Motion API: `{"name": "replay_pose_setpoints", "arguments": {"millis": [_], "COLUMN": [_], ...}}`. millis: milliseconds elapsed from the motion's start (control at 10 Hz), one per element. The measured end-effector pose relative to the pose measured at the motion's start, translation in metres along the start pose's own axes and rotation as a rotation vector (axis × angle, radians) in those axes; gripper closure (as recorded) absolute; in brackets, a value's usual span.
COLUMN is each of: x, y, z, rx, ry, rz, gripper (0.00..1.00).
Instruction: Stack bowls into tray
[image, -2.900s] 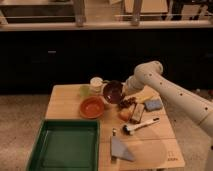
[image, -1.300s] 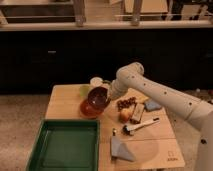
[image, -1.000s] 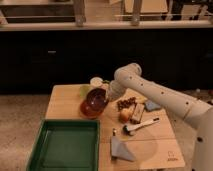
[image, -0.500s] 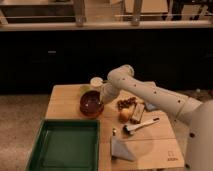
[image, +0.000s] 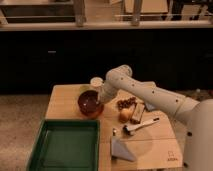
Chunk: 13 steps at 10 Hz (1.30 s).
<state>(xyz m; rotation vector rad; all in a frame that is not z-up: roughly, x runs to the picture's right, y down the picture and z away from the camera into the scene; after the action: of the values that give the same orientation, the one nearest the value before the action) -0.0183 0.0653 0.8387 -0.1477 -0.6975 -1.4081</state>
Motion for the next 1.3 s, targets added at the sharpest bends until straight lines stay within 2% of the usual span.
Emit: {"name": "replay_pose_setpoints", "arguments": {"millis": [300, 600, 800, 1300], "x": [0.001, 0.000, -0.001, -0.002], "y": [0.000, 0.004, 0.001, -0.001], "z": [0.006, 0.013, 0.017, 0.020], "rx": [0.008, 0.026, 0.036, 0.044], "ry": [-0.016, -0.033, -0.040, -0.045], "rz": [0.011, 0.020, 0.016, 0.009], "gripper": [0.68, 0.35, 0.21, 0.20]}}
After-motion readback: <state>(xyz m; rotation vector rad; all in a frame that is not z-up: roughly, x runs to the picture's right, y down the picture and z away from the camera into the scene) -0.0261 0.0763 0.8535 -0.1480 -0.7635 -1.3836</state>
